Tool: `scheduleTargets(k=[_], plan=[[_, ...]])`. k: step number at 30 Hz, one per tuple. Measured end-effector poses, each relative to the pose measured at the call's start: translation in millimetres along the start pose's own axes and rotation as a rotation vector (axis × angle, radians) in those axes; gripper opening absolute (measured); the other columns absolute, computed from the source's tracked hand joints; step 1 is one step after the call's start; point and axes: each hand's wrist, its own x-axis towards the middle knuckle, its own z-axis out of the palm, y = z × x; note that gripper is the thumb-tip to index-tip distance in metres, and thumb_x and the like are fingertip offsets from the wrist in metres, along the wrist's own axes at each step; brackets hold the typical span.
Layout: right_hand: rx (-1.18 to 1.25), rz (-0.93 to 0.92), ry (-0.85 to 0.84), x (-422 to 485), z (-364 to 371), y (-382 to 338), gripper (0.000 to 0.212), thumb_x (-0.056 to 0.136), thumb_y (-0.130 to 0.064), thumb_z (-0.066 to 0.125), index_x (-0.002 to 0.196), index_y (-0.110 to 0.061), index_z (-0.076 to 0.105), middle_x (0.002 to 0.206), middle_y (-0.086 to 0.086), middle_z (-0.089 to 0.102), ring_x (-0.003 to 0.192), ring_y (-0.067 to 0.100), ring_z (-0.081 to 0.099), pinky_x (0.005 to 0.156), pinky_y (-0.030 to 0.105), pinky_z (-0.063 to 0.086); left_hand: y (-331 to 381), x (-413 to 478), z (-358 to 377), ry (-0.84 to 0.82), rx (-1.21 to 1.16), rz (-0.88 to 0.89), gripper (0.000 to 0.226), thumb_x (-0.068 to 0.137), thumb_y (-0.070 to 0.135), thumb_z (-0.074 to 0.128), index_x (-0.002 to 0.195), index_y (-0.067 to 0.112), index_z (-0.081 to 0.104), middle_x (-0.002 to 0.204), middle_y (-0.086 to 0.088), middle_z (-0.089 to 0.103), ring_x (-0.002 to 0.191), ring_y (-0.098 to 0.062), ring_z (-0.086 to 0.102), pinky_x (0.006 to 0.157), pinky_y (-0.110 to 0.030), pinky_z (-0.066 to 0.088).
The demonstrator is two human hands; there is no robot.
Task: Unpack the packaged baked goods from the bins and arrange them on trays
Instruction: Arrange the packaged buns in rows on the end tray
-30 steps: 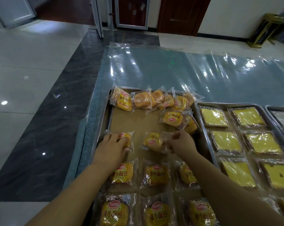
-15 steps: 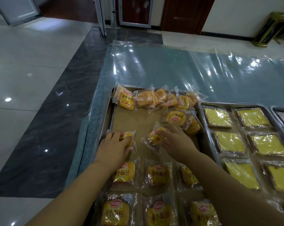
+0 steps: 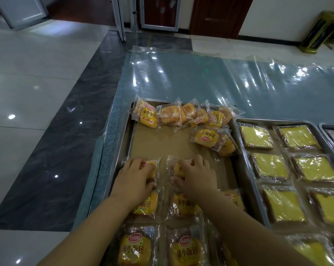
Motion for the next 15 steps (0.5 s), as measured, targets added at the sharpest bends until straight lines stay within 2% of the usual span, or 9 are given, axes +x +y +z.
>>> scheduleTargets(k=[3,5,8,10,13,15], plan=[[0.085,0.018,0.105,5,-11,12,0.055,0.082,-0.062,0.05,0.129,-0.034,0.042,0.125,0.004,0.044,0.114,0.027,0.043,0.09,0.042,0.041,2,5,-8,0.052,-0.008,-0.006,0.051,0.08,0.051,0.06,0.126,0.034,0.047,0.133,0.006,0.041,0.122,-0.02,0.036,0.098,-0.038,0.037],[0.126,0.036,0.22,12,-21,26,0.05,0.085,-0.049,0.055,0.129,-0.028,0.045,0.127,0.005,0.047,0.114,0.027,0.044,0.089,0.04,0.043,6,11,-15,0.107,-0.015,0.018,0.048,0.081,0.048,0.061,0.125,0.032,0.05,0.128,0.004,0.047,0.118,-0.021,0.041,0.094,-0.037,0.04],[0.119,0.056,0.326,29,-36,55,0.047,0.083,-0.028,0.06,0.128,-0.022,0.047,0.134,0.01,0.044,0.123,0.033,0.037,0.098,0.045,0.037,15,25,-23,0.119,-0.031,0.052,0.041,0.083,0.043,0.06,0.122,0.029,0.054,0.121,0.004,0.051,0.11,-0.018,0.046,0.089,-0.035,0.044],[0.056,-0.001,0.287,42,-43,76,0.055,0.082,-0.026,0.062,0.133,-0.025,0.043,0.144,0.009,0.035,0.131,0.035,0.027,0.105,0.048,0.031,24,36,-24,0.083,-0.037,0.073,0.04,0.086,0.044,0.056,0.123,0.03,0.051,0.121,0.007,0.05,0.106,-0.013,0.048,0.086,-0.029,0.045],[-0.063,-0.128,0.111,60,-48,101,0.063,0.084,-0.035,0.06,0.14,-0.036,0.03,0.154,0.001,0.016,0.141,0.031,0.008,0.111,0.052,0.018,39,53,-23,0.034,-0.049,0.114,0.038,0.088,0.043,0.053,0.124,0.032,0.049,0.122,0.01,0.049,0.103,-0.009,0.049,0.079,-0.023,0.042],[-0.128,-0.171,0.053,67,-48,109,0.059,0.086,-0.037,0.059,0.139,-0.037,0.032,0.154,-0.001,0.017,0.142,0.028,0.008,0.111,0.052,0.018,49,64,-21,0.009,-0.053,0.136,0.036,0.089,0.043,0.052,0.123,0.032,0.049,0.121,0.01,0.049,0.103,-0.009,0.048,0.075,-0.022,0.039]])
